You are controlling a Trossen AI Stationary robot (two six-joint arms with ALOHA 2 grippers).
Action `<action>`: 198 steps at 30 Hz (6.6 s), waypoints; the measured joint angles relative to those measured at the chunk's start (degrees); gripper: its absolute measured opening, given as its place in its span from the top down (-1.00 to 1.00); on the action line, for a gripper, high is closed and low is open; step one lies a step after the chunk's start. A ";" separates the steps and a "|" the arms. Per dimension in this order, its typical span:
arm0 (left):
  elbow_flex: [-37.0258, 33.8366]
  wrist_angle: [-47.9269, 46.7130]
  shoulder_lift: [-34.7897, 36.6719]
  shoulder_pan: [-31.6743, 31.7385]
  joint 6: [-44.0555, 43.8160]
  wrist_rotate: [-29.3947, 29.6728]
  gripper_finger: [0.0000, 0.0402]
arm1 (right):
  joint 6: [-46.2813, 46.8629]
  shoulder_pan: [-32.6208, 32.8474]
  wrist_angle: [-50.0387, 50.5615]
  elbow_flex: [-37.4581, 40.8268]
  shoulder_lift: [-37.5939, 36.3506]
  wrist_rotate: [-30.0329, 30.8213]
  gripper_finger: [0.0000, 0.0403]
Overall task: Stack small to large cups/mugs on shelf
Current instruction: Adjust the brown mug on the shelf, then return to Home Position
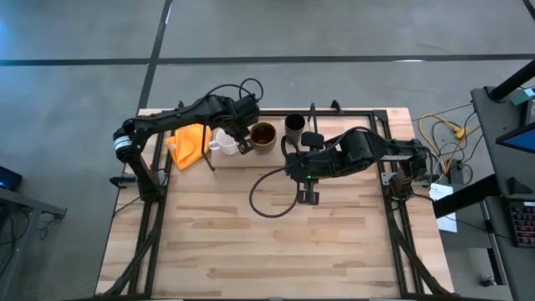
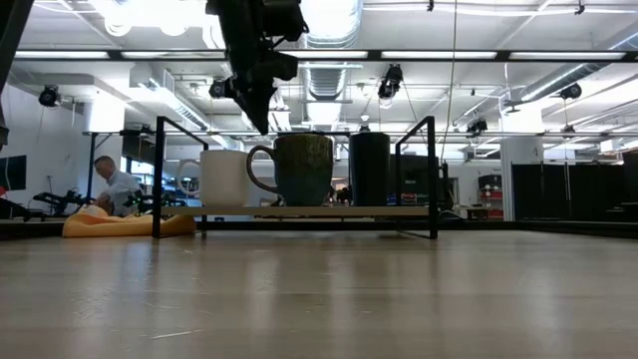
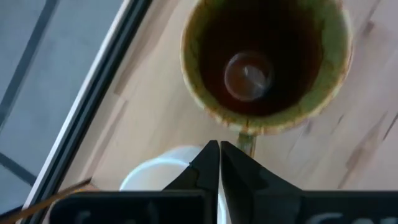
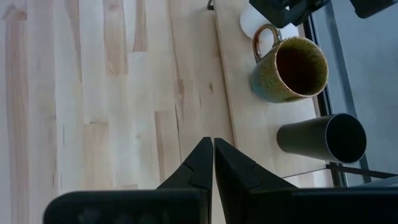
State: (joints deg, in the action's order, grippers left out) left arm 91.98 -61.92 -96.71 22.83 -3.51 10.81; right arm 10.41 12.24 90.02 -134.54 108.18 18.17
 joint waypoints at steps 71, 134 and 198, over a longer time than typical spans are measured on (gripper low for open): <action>5.61 4.56 4.67 0.42 -0.34 -1.55 1.00 | 5.55 -2.07 0.00 0.00 -0.17 14.43 0.96; -19.44 20.73 55.07 -3.73 -4.54 -21.37 1.00 | 7.71 -10.96 -49.80 71.20 -73.63 -9.55 0.96; -82.71 68.06 95.18 -4.17 -14.19 -26.70 1.00 | 1.11 -11.00 -84.25 122.95 -108.21 -13.92 0.96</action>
State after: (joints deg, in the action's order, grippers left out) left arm 9.27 6.14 -1.53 18.65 -17.70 -15.89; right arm 11.53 1.23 5.76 -11.59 -0.03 4.25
